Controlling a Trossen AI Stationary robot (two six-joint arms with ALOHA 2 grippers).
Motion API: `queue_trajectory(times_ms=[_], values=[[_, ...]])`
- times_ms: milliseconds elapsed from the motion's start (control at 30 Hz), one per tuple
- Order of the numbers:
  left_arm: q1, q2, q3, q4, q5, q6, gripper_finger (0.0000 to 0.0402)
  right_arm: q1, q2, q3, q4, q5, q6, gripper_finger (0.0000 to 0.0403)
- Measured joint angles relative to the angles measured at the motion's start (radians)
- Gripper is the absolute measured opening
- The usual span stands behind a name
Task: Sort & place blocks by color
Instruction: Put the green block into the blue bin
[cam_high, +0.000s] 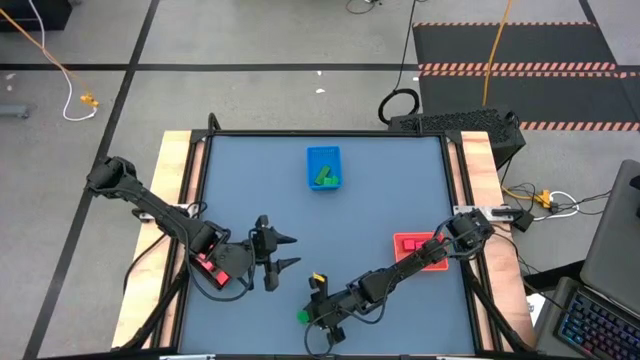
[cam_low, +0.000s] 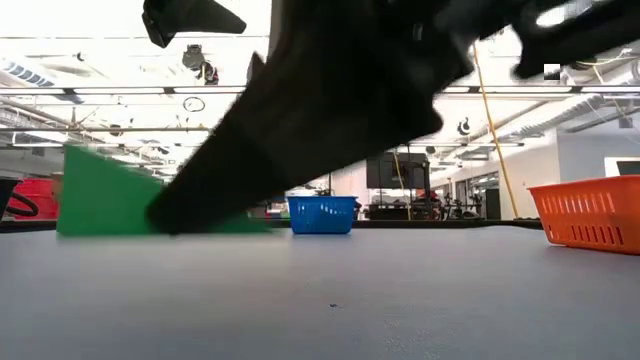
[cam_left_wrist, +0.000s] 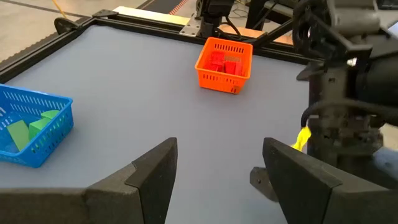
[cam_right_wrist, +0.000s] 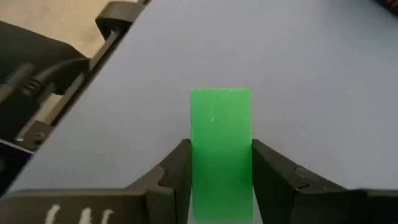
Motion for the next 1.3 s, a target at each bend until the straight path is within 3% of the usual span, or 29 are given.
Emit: queue_trajectory(times_ms=[600,1000,1300], values=[[-0.003,0.000,0.000,0.006,0.001,-0.003,0.0239,-0.069,-0.162,0.000,-0.344,0.056,-0.004,0.0117],[-0.024,0.000,0.000,0.018,0.001,0.035,0.0239,-0.290,-0.303,0.001,-0.603,0.055,-0.072,0.0117],[-0.026,-0.006,0.000,0.029,0.000,0.086,0.0239,-0.485,-0.322,0.001,-0.656,0.052,-0.205,0.0117]])
